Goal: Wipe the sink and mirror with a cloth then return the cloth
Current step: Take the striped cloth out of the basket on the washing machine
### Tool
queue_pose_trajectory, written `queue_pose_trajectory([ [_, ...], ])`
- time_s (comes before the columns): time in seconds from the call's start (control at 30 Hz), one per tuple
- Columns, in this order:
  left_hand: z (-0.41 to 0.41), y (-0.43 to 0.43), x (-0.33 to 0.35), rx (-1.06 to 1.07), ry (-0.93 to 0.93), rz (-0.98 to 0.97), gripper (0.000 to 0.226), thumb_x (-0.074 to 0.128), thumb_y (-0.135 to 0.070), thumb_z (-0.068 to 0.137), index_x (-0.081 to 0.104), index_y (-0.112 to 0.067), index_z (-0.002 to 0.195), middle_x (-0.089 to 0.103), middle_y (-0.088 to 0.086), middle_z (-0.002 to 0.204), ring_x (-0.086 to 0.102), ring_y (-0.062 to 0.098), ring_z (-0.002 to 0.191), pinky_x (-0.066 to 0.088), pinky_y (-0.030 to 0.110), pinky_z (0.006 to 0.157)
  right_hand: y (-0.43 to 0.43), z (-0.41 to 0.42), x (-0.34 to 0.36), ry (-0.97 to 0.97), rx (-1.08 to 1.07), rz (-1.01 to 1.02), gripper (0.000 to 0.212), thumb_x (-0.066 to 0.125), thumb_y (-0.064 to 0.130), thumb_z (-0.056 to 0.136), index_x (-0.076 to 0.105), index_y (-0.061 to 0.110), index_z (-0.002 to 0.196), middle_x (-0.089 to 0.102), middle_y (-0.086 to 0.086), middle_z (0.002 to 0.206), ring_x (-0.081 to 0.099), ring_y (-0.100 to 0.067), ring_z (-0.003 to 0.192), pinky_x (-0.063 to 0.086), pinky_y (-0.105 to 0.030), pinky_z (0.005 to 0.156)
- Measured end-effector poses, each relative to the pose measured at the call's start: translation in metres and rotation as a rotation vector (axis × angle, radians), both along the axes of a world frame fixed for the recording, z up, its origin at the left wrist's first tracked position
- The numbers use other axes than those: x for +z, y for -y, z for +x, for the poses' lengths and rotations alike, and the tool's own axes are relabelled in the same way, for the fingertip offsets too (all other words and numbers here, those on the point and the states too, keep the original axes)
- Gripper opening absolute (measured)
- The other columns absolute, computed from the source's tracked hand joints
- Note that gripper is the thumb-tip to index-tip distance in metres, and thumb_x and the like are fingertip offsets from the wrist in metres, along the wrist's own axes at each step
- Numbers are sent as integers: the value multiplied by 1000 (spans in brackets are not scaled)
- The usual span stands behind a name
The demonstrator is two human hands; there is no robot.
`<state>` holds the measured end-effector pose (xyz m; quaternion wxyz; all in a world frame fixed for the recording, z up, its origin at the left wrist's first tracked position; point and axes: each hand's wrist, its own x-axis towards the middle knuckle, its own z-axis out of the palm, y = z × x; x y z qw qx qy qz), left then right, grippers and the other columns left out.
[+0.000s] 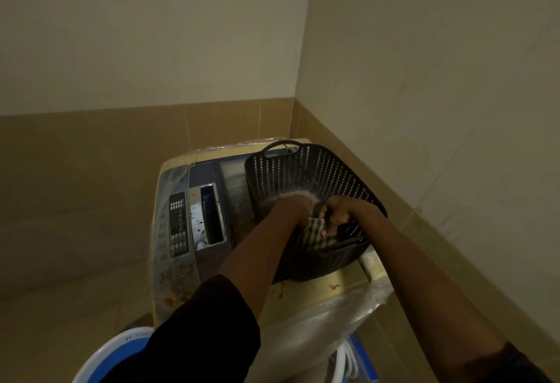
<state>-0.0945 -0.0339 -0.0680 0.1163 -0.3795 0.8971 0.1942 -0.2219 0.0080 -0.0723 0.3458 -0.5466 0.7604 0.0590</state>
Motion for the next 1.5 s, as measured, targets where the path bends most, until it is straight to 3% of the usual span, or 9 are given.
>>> queue_pose_trajectory([
  [0.27, 59, 22, 47, 93, -497, -59, 12, 54, -9, 82, 59, -5, 92, 57, 16, 108, 55, 29, 99, 46, 36, 90, -5, 33, 68, 143, -11, -423, 27, 71, 20, 77, 58, 11, 99, 57, -3, 94, 53, -21, 90, 44, -33, 75],
  [0.4, 120, 18, 98, 95, -794, -155, 22, 63, -2, 77, 62, 1, 99, 59, 19, 106, 49, 20, 93, 30, 22, 72, -17, 78, 119, 514, -53, -656, 17, 74, 10, 74, 59, 17, 79, 63, -3, 85, 58, -17, 83, 47, -32, 75],
  [0.5, 182, 6, 131, 101, -870, -211, 24, 62, 4, 77, 59, 5, 100, 54, 23, 110, 51, 29, 105, 37, 29, 86, -26, 137, 141, 758, -9, -663, 16, 71, 11, 77, 57, 18, 79, 64, 3, 79, 62, -5, 73, 48, -19, 67],
  [0.7, 348, -38, 163, 249, -789, -338, 35, 58, 14, 63, 63, 0, 95, 58, 21, 110, 54, 30, 107, 41, 34, 94, -20, 295, 139, 1194, 7, -498, 43, 59, 53, 73, 56, 16, 96, 64, -2, 82, 61, -9, 72, 48, -24, 66],
  [0.83, 481, -108, 176, 408, -686, -392, 44, 55, 15, 64, 63, -7, 102, 59, 13, 112, 55, 25, 108, 43, 29, 93, -37, 429, 127, 1366, 161, -218, 76, 79, 40, 60, 48, 6, 121, 64, -15, 116, 63, -21, 100, 51, -35, 88],
  [0.93, 577, -169, 178, 611, -660, -406, 58, 55, 12, 70, 54, -20, 118, 56, 1, 123, 62, 33, 90, 52, 43, 85, -67, 522, 133, 1336, 447, -114, 42, 74, 21, 70, 60, 3, 106, 73, -7, 91, 69, -15, 82, 57, -23, 73],
  [1.07, 693, -272, 183, 900, -577, -484, 53, 57, -1, 68, 55, -21, 117, 62, -5, 101, 65, 37, 88, 54, 51, 80, -125, 646, 150, 1180, 748, -265, 17, 76, 7, 72, 66, 8, 86, 69, -1, 76, 64, -12, 71, 53, -20, 62],
  [1.33, 840, -486, 210, 1298, -540, -558, 40, 59, -14, 64, 63, -20, 104, 68, 3, 95, 61, 4, 81, 49, 20, 77, -276, 866, 203, 1069, 1174, -720, 25, 83, 30, 62, 60, 38, 64, 65, 14, 68, 64, -14, 77, 49, -40, 78],
  [1.5, 901, -610, 216, 1525, -574, -737, 30, 65, -32, 73, 65, -11, 94, 68, 21, 94, 63, 35, 90, 51, 46, 81, -381, 960, 237, 1244, 1277, -809, 22, 80, 14, 63, 64, 23, 75, 68, 9, 77, 64, -12, 80, 49, -32, 78],
])
